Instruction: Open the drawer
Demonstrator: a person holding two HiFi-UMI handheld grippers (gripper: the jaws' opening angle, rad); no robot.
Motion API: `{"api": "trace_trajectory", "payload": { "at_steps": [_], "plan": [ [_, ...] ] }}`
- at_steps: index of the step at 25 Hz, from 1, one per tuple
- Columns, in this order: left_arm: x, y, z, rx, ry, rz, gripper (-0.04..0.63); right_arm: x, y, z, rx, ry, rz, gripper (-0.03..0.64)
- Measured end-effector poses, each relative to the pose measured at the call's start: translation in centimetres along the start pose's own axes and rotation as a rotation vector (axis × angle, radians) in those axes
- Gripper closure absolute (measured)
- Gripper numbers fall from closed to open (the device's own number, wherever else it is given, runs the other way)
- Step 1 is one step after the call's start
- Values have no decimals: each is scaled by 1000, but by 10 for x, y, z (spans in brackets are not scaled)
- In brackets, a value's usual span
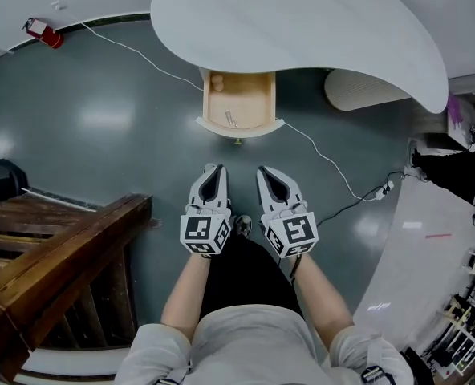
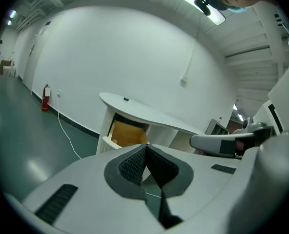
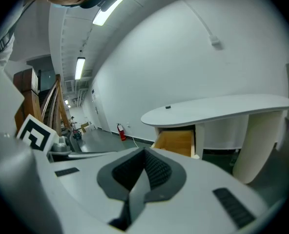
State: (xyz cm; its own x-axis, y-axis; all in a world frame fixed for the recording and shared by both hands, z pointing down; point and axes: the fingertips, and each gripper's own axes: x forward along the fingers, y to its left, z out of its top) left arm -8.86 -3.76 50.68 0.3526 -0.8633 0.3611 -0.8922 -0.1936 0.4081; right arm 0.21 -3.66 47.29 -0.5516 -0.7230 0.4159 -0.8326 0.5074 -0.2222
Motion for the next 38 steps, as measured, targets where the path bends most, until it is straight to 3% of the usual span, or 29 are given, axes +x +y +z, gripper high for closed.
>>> {"api": "trace_trajectory", "payload": {
  "at_steps": [6,14,18,25,31,38],
  "plan": [
    [-1,-5,61,102,-7,-8,591,21,11,43,-51,-8,-11,606],
    [9,-6,122,122,31,-42,591,45,23,103,-69,-2,-15,606],
    [12,-2,148,142,38,-59,591,51,31,139,-83,-57,-25,606],
    [14,-7,201,235,-6,-87,591,46,26,187,-127,-112,-94,606],
    [5,-36,227,269,-57,-116,591,17,26,223,-153,-183,-135,606],
    [-21,-75,250,284,-120,-96,591,-17,35,243,-198,-217,-75,606]
  ]
}}
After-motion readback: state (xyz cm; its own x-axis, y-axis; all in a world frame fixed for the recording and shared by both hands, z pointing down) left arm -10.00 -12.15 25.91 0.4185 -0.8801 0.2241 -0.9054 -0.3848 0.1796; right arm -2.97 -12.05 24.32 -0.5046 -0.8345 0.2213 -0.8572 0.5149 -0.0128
